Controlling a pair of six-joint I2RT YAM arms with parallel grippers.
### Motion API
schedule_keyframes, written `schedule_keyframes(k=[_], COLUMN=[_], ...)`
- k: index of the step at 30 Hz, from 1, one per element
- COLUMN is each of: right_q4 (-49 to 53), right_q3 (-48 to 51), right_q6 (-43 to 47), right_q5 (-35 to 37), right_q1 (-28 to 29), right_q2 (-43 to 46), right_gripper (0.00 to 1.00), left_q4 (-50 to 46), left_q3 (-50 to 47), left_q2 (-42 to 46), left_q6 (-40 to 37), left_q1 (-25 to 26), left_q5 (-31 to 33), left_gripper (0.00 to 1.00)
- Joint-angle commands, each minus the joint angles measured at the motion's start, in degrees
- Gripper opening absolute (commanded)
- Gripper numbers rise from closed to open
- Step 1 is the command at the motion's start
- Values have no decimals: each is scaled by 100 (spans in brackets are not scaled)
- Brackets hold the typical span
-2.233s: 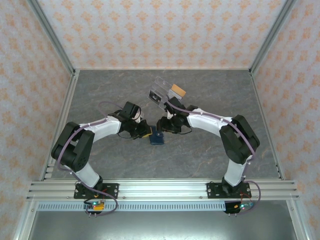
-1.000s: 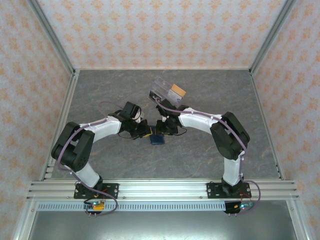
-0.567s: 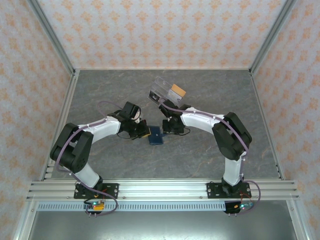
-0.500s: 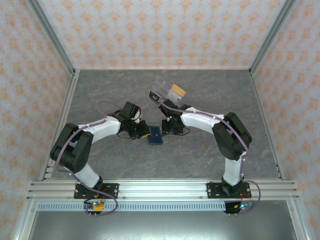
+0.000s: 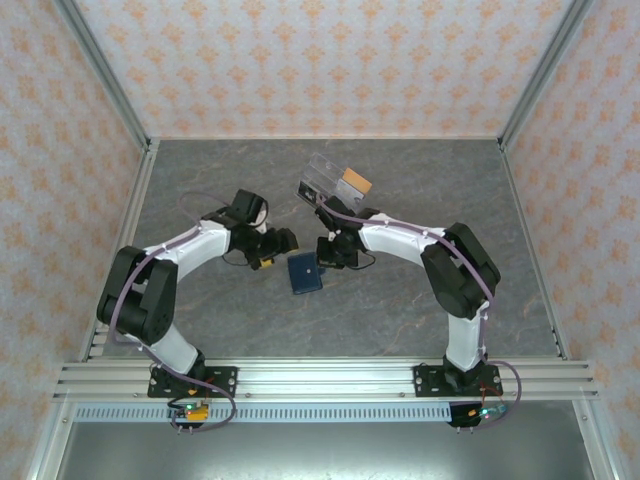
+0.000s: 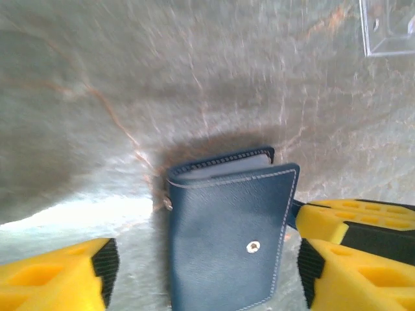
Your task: Take the credit cards out of the card holder
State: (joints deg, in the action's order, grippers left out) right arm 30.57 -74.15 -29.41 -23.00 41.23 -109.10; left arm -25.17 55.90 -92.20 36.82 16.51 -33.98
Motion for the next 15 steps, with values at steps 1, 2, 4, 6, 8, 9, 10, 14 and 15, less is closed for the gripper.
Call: schedule_keyframes(k=[1, 2, 4, 6, 8, 9, 10, 14, 15], right_q4=[-309, -382, -492, -582, -589, -532, -415, -121, -112], right_q3=[-109, -98, -128, -167, -279, -389, -571, -954, -957], right_q6=[-86, -79, -42, -13, 11, 21, 31, -42, -106], right_q5=[-65, -80, -108, -156, -157, -146, -72, 175, 191], right_q1=[72, 101, 169, 246, 350, 416, 520, 792, 798], right_q2=[362, 460, 643, 778, 850, 860, 839, 668, 612], right_gripper=[6, 6, 6, 6, 6, 6, 6, 6, 6], left_q4=[-612, -678, -847, -996, -1113, -1146, -1181, -1212, -1145], left_q3=[192, 185, 177, 165, 110, 66, 23, -160, -228], left_q2=[468, 565, 797, 1034, 1280, 1411, 1535, 1865, 1919], left_q6=[-428, -452, -499, -534, -570, -579, -579, -512, -500], left_q1=[-135, -176, -267, -335, -383, -401, -423, -517, -521], left_q5=[439, 583, 946, 1252, 1504, 1610, 1681, 1847, 1846], left_gripper=[82, 84, 89, 94, 98, 100, 100, 100, 100])
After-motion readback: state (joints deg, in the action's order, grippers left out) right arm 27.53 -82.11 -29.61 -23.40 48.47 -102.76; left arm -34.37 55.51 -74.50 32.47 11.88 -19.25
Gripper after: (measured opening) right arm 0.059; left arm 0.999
